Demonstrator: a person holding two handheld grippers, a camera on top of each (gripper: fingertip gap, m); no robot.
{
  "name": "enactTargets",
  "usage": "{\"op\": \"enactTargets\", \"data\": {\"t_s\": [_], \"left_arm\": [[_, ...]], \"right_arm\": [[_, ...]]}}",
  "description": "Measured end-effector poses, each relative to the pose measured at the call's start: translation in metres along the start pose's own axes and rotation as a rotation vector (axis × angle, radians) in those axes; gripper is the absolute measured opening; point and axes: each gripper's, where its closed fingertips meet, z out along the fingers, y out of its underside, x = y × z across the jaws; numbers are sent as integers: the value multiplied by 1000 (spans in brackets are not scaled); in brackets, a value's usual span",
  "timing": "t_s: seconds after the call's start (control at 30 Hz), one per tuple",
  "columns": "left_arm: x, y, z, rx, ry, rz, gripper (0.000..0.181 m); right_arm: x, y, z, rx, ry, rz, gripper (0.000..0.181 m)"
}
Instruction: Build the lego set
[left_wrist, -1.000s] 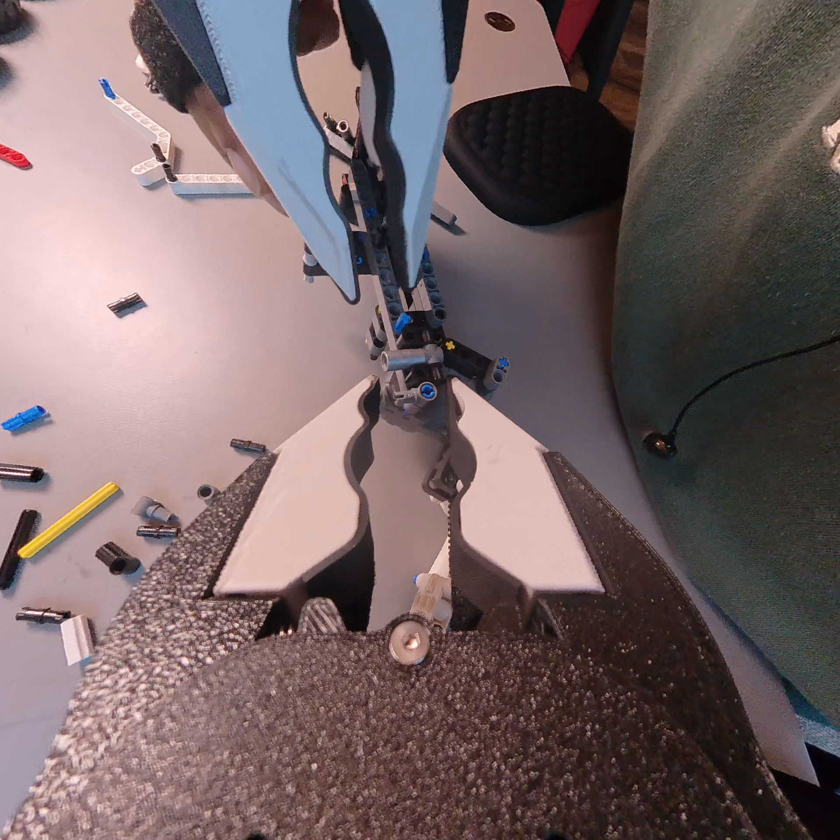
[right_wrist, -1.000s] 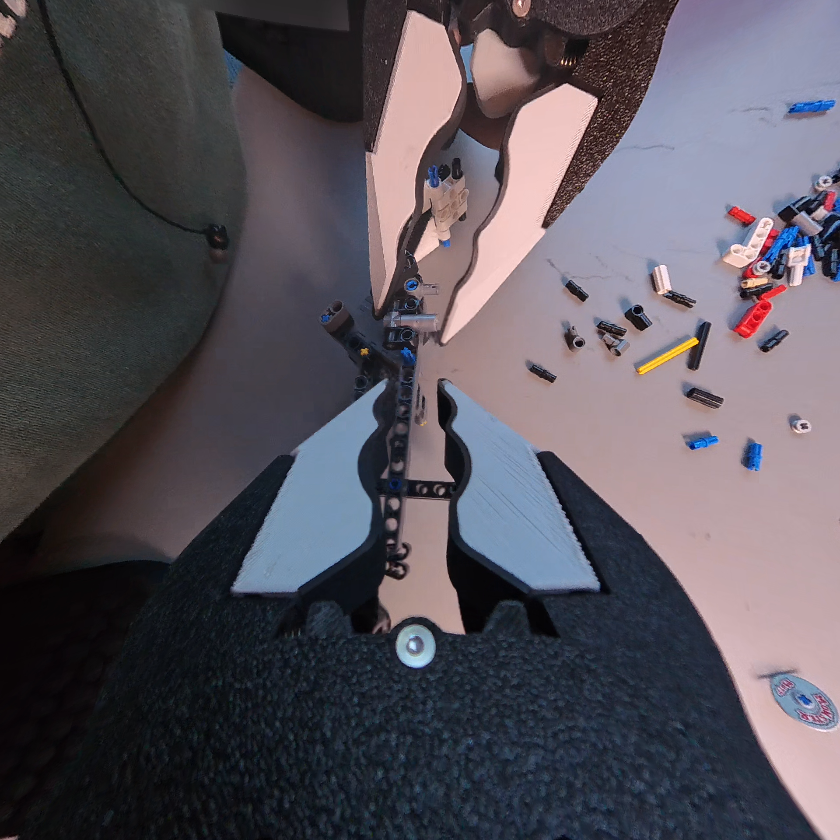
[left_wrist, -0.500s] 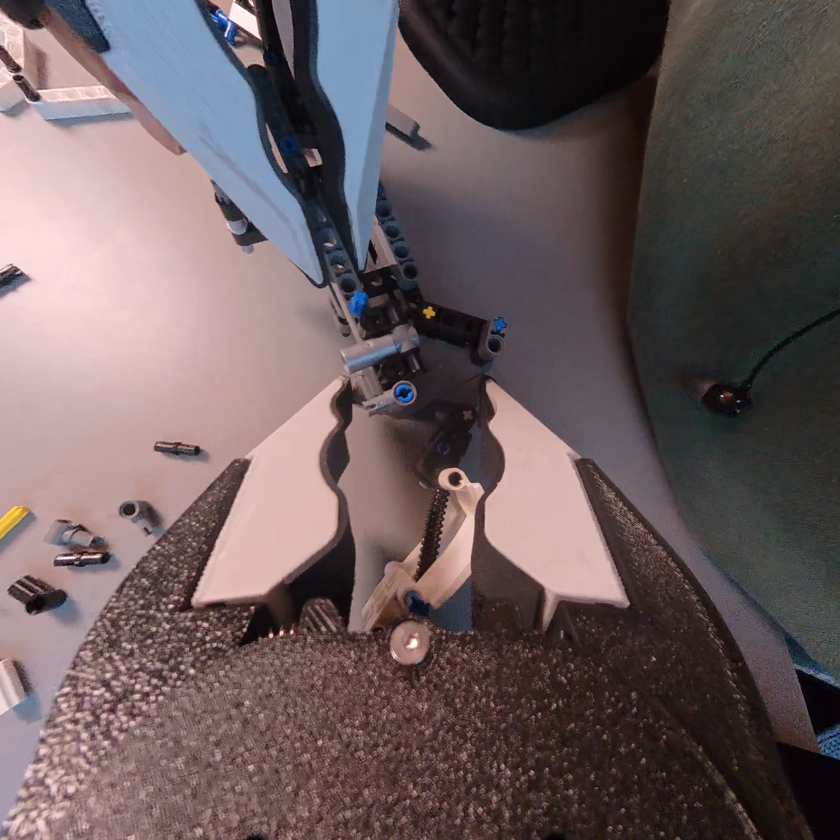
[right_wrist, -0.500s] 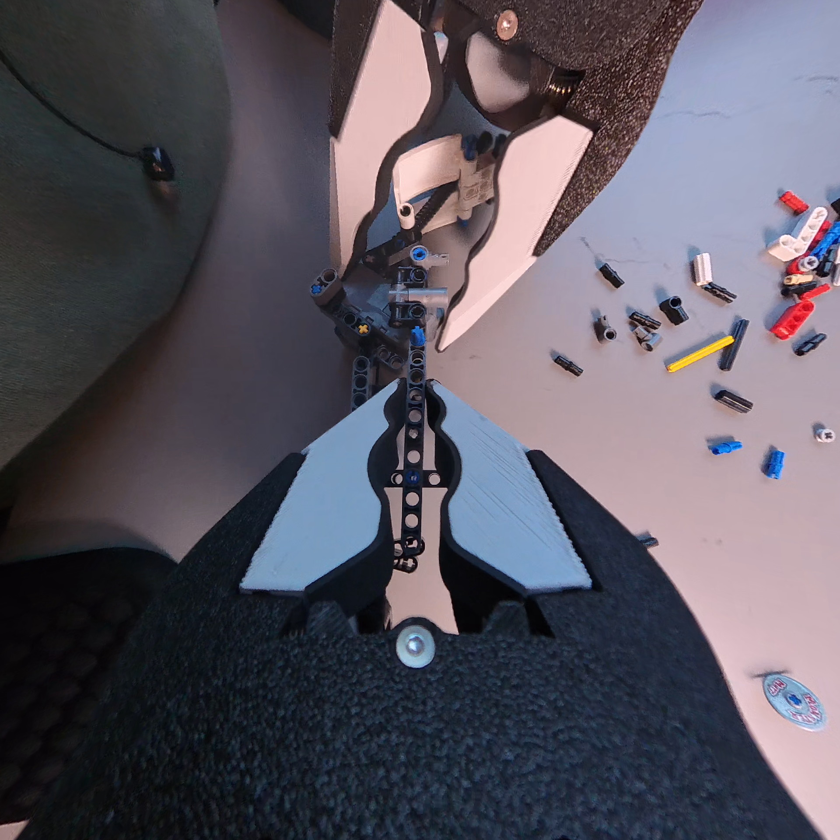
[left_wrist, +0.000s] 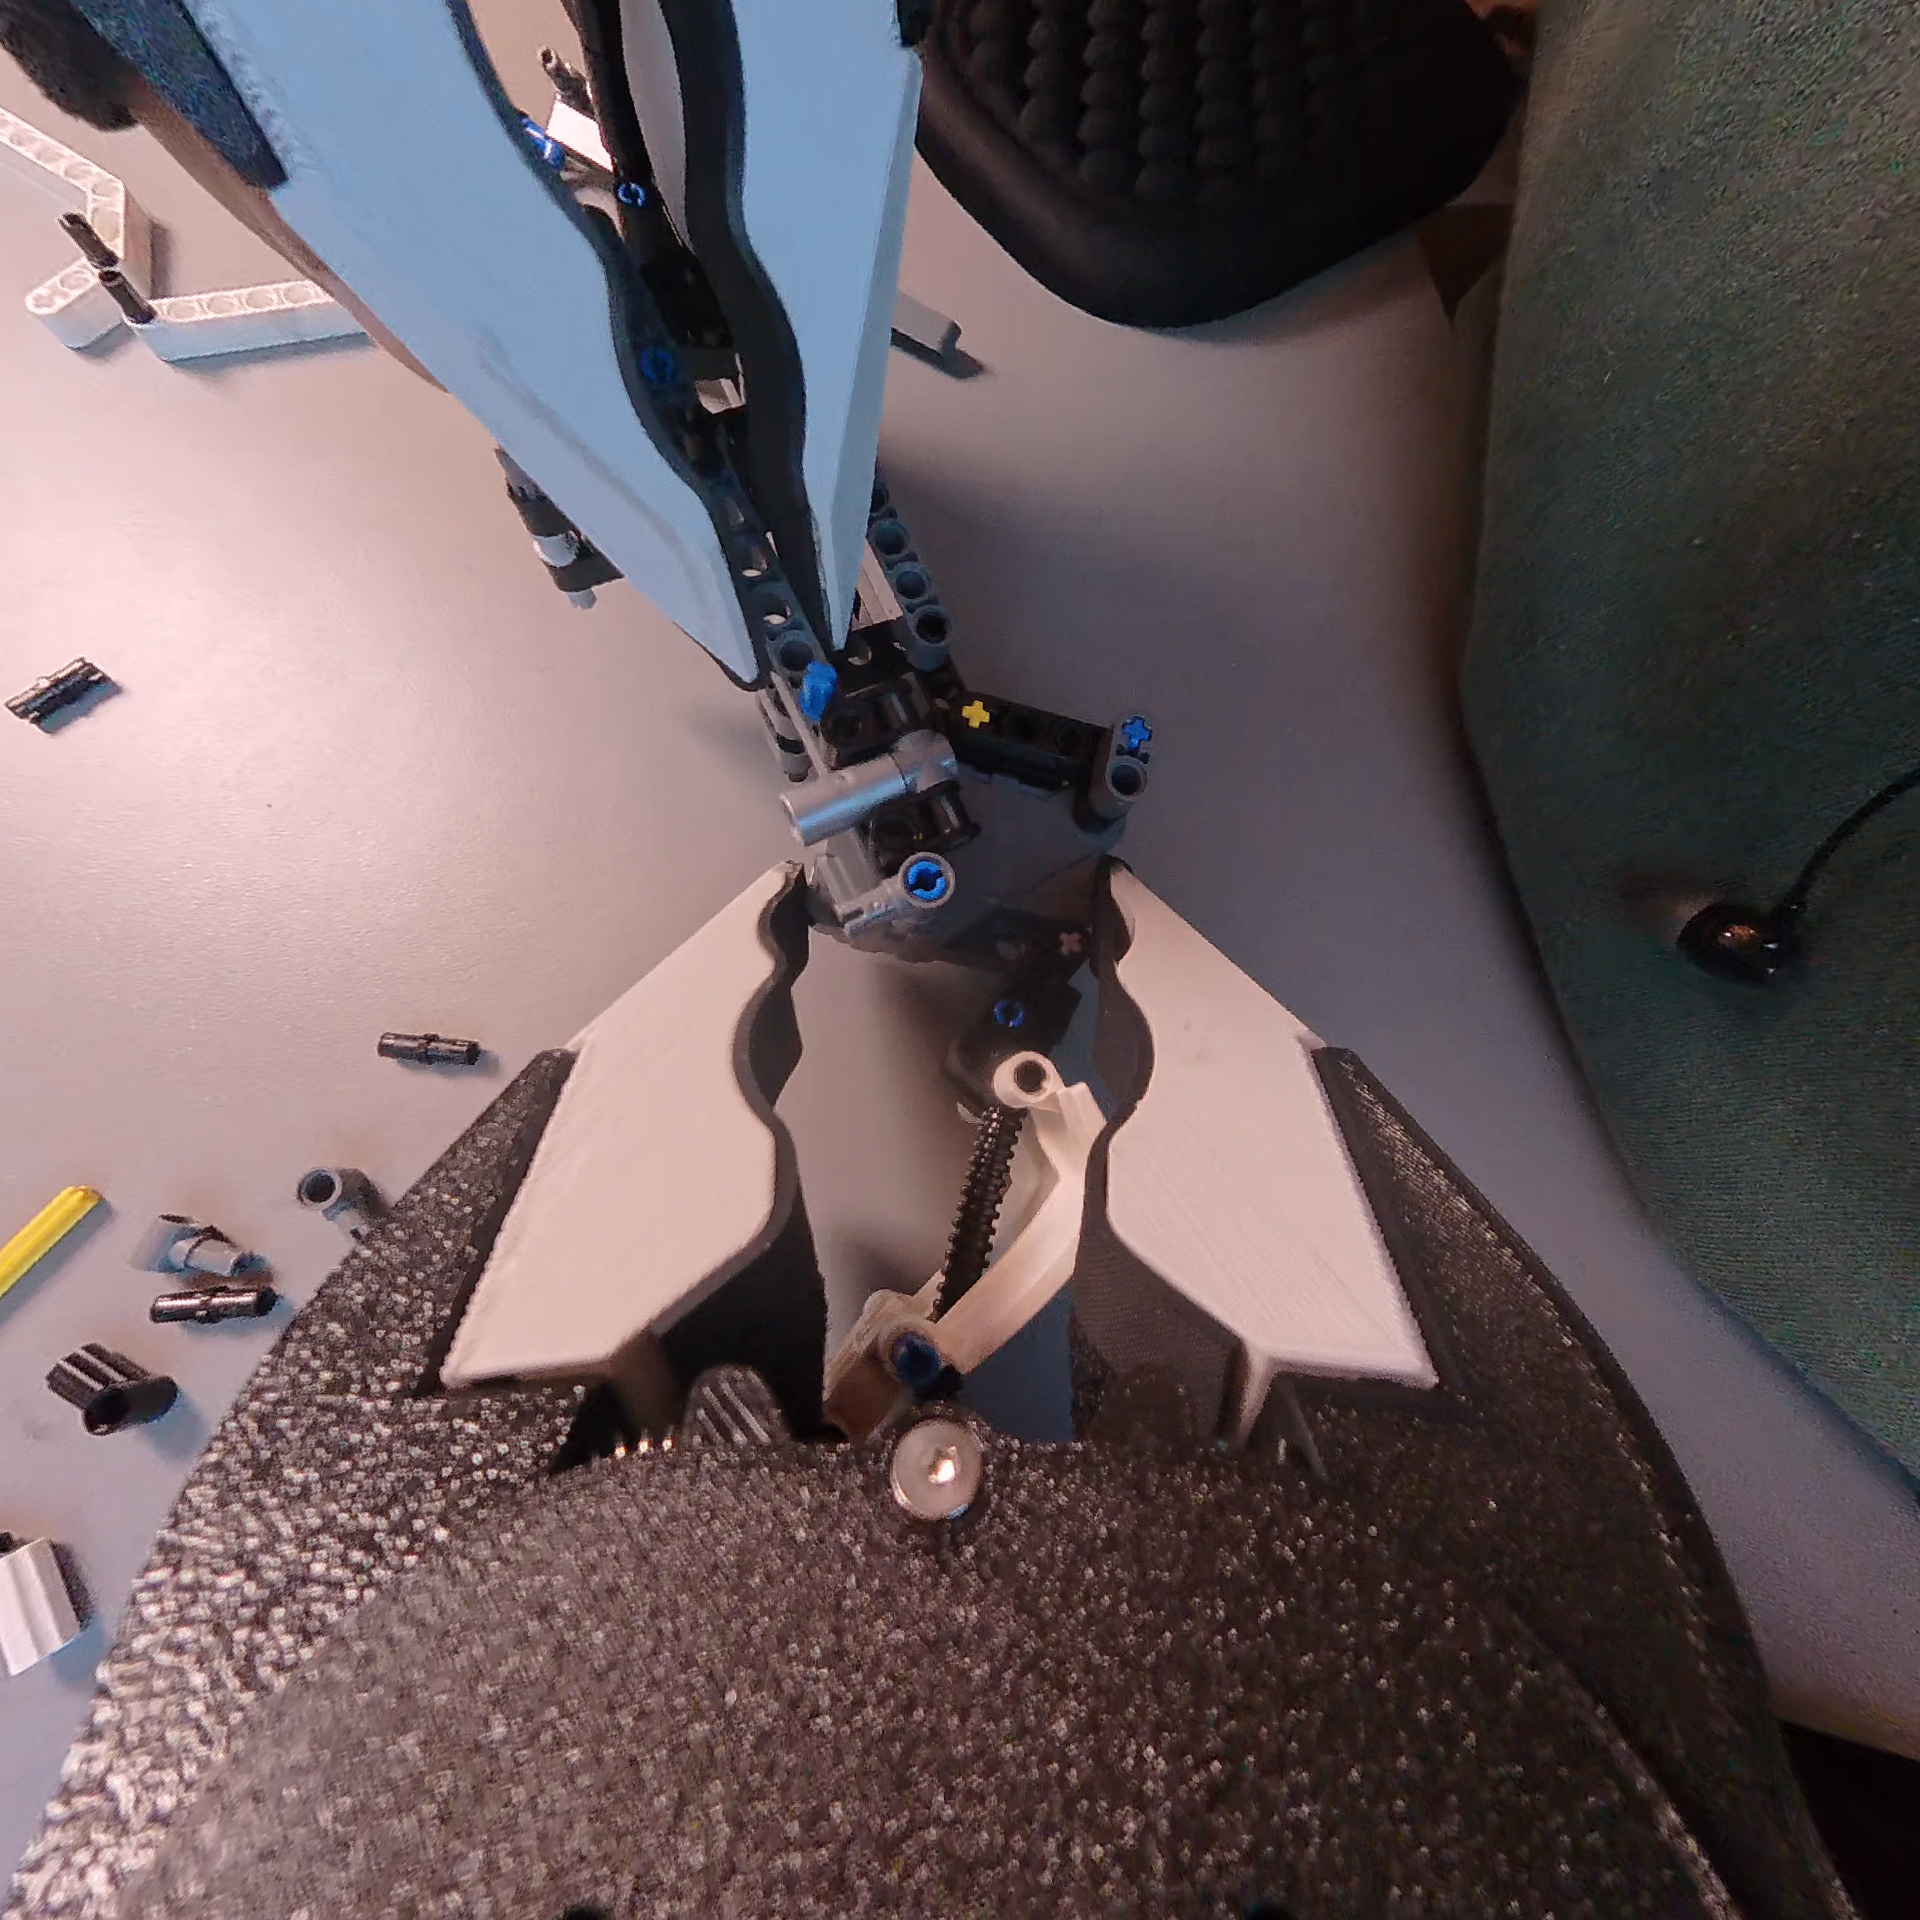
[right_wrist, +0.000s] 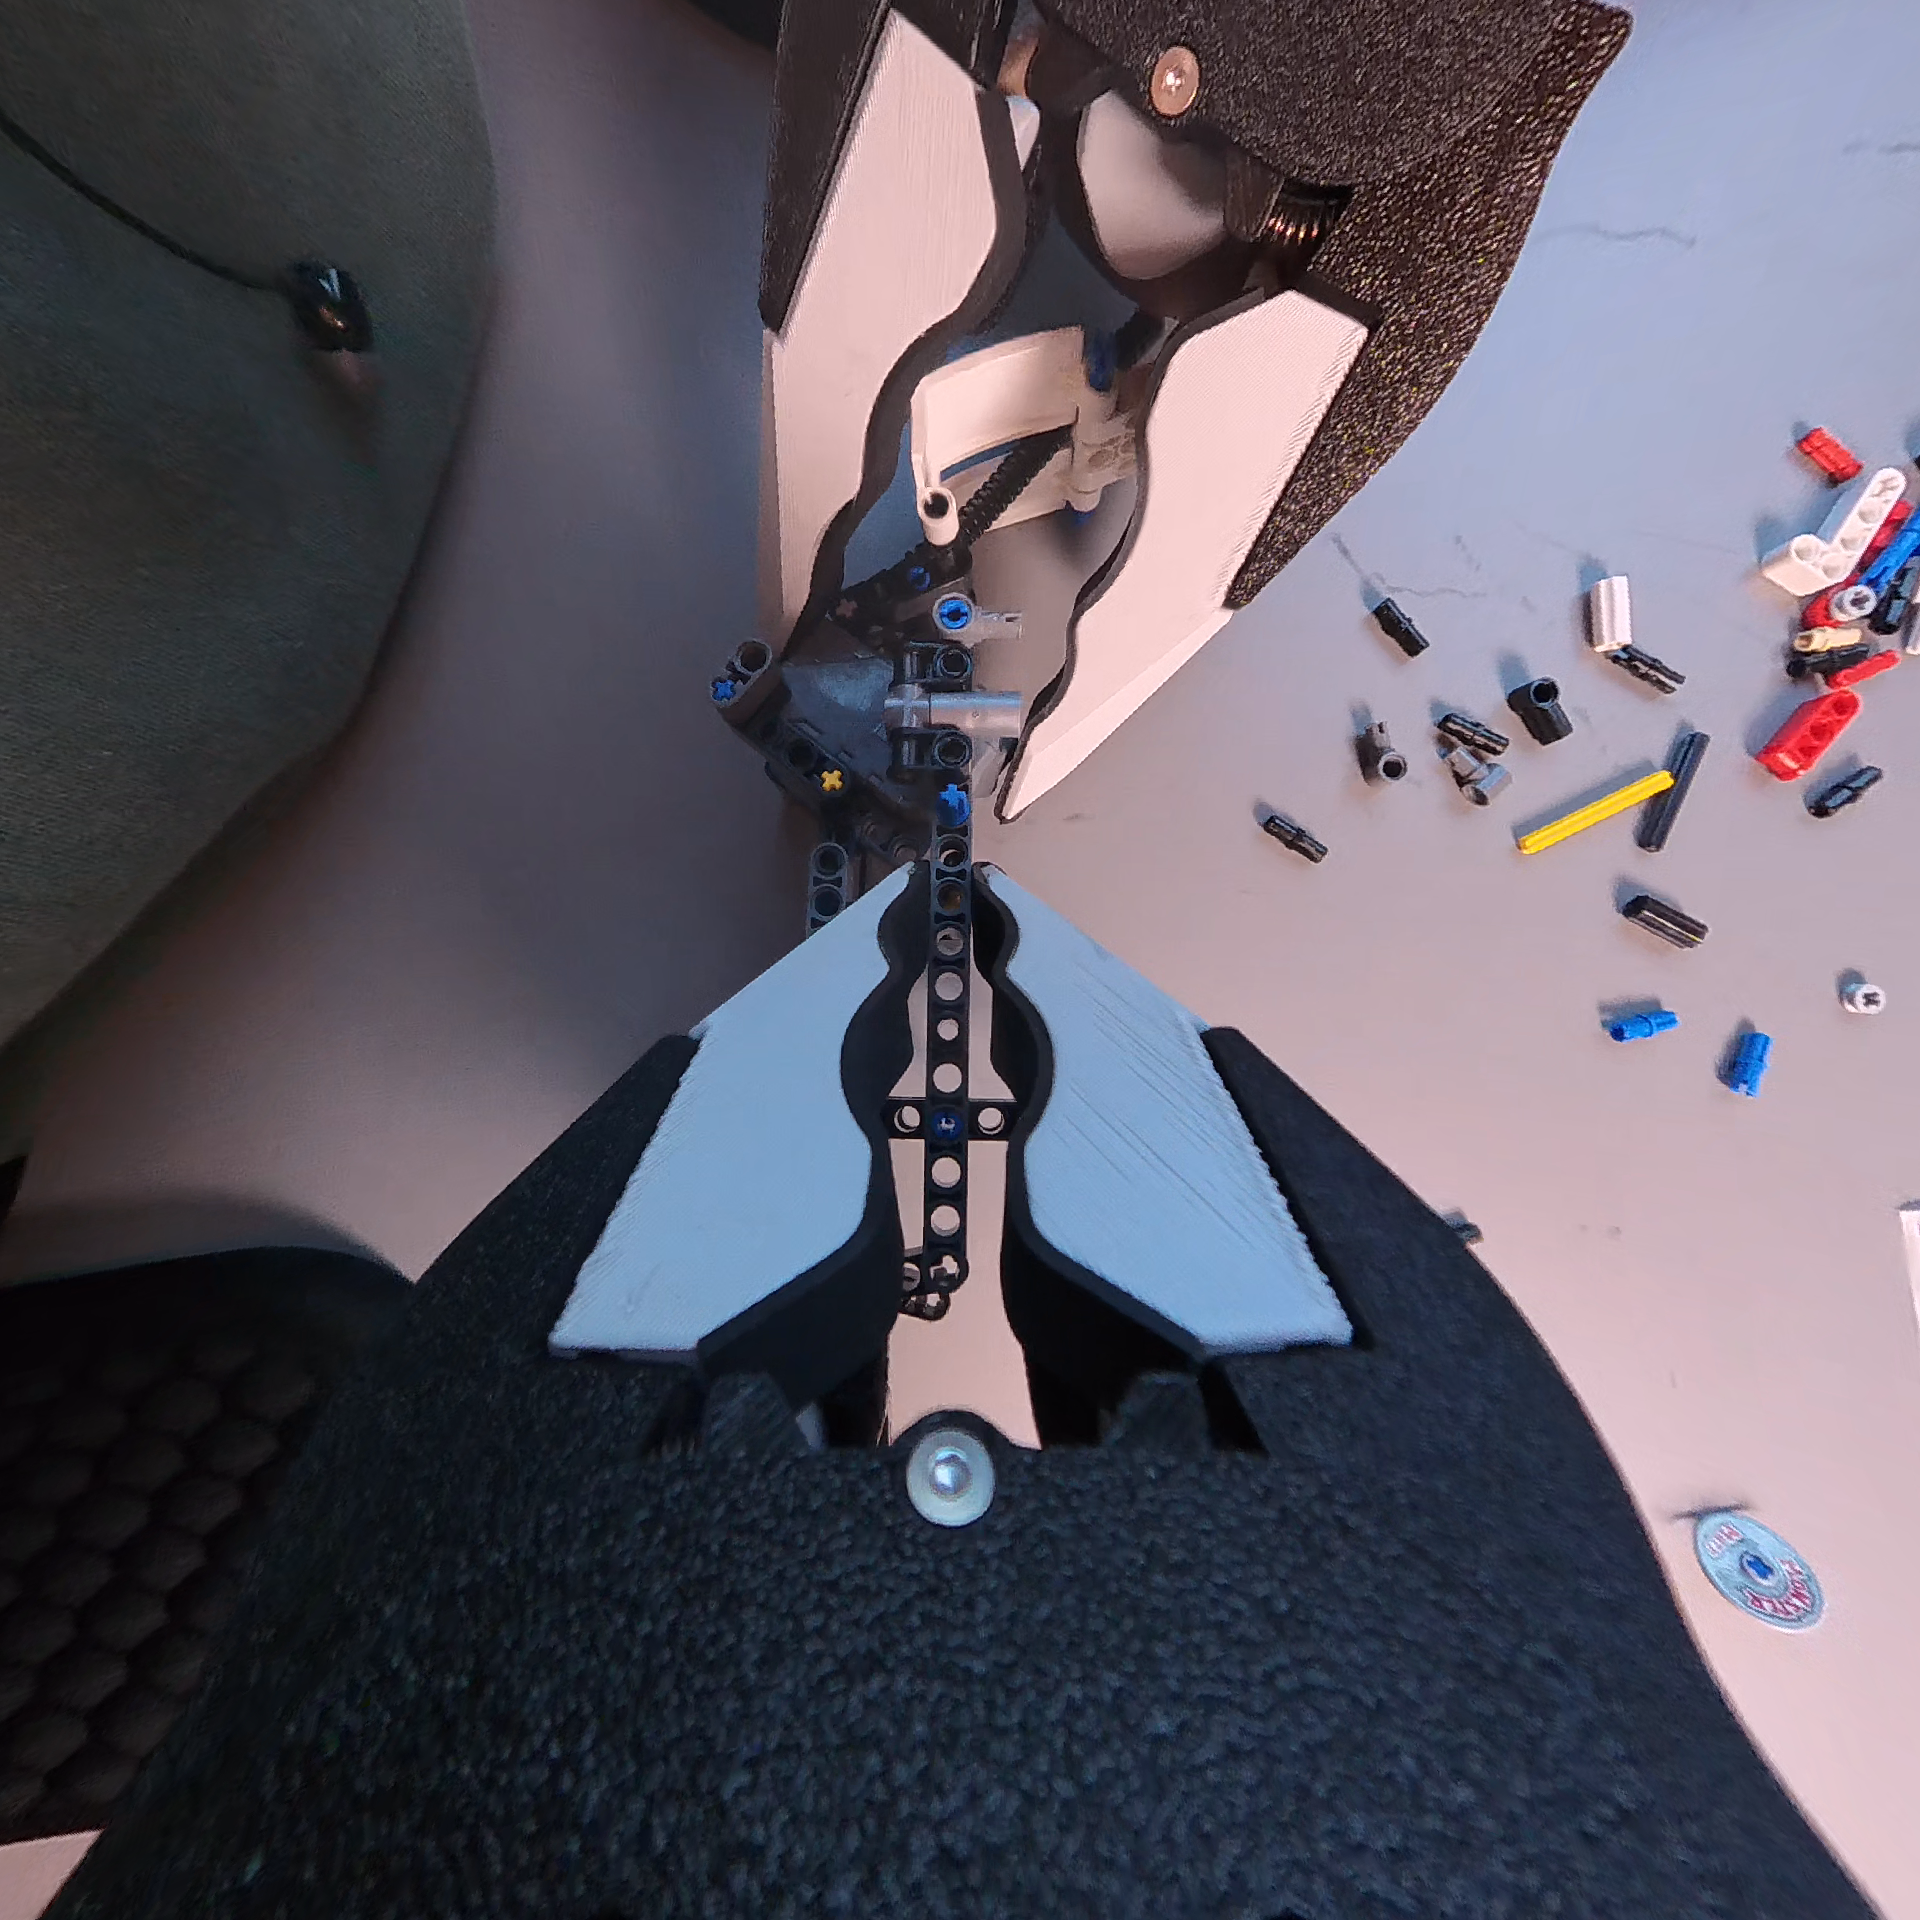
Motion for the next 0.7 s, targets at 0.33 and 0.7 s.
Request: {"op": "enactTargets", "data": {"t_s": [0.33,0.7], "left_arm": [[0,0,1,-1,-8,17,54],[1,-1,-1,37,24,-12,54]], "right_arm": [[1,3,3,-87,-64,29,7],[2,1,3,-95,-26,57,7]]}}
